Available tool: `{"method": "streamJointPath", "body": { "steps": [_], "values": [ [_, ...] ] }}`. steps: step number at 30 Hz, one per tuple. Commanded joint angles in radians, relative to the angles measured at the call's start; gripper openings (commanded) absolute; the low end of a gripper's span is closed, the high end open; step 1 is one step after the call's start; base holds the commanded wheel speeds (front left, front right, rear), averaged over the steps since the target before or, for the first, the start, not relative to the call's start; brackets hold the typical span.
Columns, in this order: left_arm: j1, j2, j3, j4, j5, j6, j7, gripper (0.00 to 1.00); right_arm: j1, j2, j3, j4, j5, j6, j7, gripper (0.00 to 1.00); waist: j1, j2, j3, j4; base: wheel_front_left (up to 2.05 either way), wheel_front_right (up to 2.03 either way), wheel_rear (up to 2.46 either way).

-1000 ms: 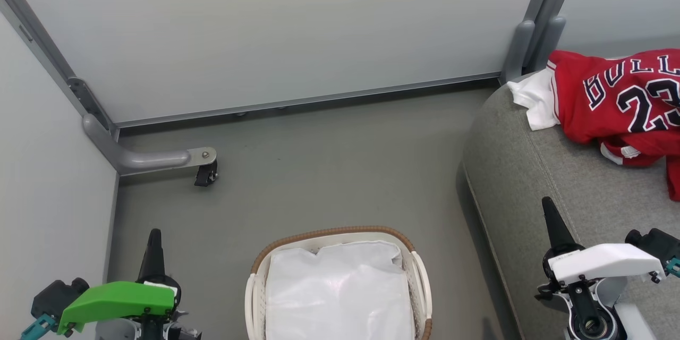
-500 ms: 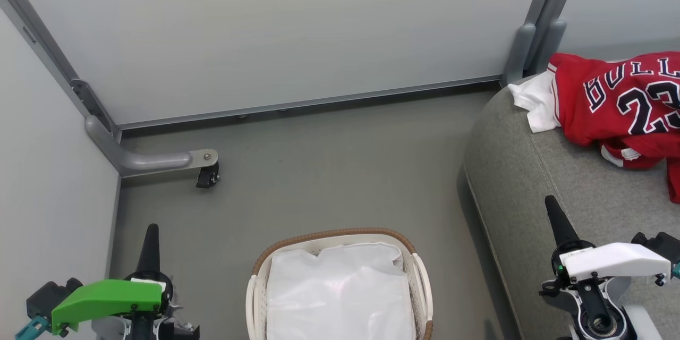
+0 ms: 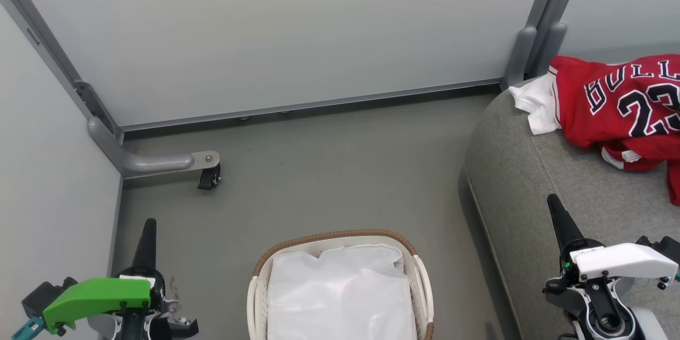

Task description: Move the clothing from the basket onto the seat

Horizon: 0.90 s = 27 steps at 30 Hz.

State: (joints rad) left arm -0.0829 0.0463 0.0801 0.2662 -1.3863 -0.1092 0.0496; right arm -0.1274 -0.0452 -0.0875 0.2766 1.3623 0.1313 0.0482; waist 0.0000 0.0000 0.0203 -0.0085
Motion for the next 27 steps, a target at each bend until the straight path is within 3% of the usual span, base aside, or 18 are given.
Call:
{"method": "streamJointPath", "body": {
  "steps": [1,27],
  "values": [
    [-0.023,0.005,0.006,-0.008,-0.024,-0.006,0.005,0.0,0.011,-0.006,-0.005,-0.011,0.024,-0.001,0.008,0.0,0.0,0.0,-0.001,0.0,0.0,0.0,0.0],
    [-0.031,0.006,0.032,-0.021,-0.192,-0.022,0.056,0.0,0.022,-0.008,-0.024,-0.031,0.212,-0.001,0.059,0.0,0.0,0.0,-0.014,0.007,0.0,0.0,0.0]
  ]
}}
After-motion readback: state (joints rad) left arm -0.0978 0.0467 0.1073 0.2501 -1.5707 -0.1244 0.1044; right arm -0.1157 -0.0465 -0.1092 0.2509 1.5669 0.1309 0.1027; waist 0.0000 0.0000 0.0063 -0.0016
